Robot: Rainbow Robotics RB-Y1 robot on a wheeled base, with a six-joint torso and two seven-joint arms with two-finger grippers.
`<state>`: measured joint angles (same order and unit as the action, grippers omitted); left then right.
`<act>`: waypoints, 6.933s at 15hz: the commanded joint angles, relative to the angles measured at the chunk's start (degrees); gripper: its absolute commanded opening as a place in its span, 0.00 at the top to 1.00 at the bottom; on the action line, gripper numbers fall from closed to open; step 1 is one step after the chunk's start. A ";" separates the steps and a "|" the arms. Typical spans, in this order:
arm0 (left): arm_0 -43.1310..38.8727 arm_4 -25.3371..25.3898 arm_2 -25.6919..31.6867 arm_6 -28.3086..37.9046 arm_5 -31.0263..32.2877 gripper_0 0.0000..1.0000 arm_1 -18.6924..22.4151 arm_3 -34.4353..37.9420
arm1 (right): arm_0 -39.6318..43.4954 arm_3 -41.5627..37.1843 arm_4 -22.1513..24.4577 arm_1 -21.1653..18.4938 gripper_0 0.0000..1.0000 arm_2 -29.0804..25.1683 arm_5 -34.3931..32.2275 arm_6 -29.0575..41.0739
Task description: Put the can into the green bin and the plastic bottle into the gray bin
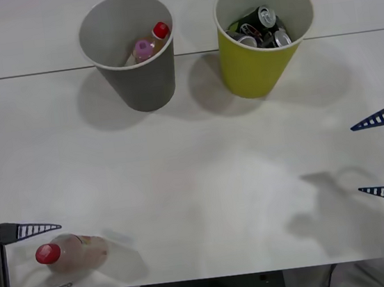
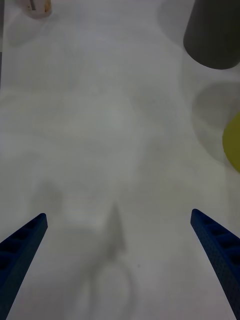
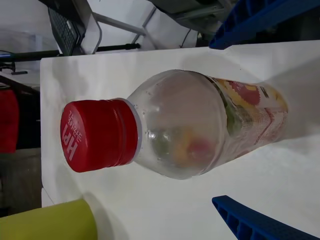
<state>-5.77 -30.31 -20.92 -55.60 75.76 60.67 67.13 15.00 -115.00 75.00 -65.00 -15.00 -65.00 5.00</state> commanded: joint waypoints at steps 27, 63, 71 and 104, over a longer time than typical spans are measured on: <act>3.48 -1.06 0.36 4.72 0.09 1.00 -9.17 -2.09 | 0.00 0.00 0.00 0.00 0.00 0.00 0.00 0.00; 65.18 -70.32 18.55 115.90 14.24 0.99 -9.17 16.98 | 0.00 0.00 0.00 0.00 0.00 0.00 0.00 0.00; 84.34 -85.26 9.76 116.25 14.24 0.99 -21.65 -0.60 | 0.00 0.00 0.00 0.00 0.00 0.00 0.00 0.00; 36.36 -57.84 30.59 79.51 14.24 0.00 -0.91 21.47 | 0.00 0.00 0.00 0.00 0.00 0.00 0.00 0.00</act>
<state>32.71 -88.52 8.55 25.52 90.00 59.72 87.51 15.00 -115.00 75.00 -65.00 -15.00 -65.00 5.00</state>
